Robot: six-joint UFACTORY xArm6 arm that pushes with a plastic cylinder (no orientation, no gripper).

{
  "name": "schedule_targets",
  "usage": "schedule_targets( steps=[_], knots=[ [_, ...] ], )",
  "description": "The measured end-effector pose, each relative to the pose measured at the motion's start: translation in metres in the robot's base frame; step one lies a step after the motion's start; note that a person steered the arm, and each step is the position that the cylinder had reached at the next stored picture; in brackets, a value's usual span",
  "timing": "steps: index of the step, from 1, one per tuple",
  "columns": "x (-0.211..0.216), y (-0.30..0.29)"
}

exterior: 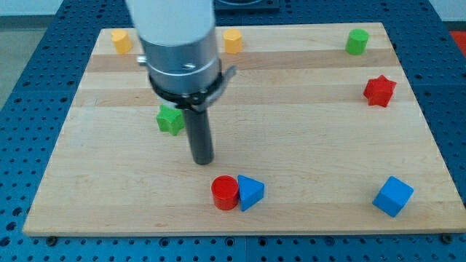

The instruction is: Push the green star above the red circle

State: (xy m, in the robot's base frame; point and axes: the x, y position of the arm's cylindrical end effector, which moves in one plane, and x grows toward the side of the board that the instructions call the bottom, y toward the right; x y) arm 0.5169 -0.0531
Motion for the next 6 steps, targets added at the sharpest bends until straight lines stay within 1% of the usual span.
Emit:
schedule_targets(
  steps=[1,2,3,4,5,6],
  knots=[
    [-0.003,-0.003],
    [-0.038,-0.041],
    [-0.053,-0.091],
    [-0.054,-0.128],
    [-0.059,-0.136],
    [-0.142,-0.136]
  ],
)
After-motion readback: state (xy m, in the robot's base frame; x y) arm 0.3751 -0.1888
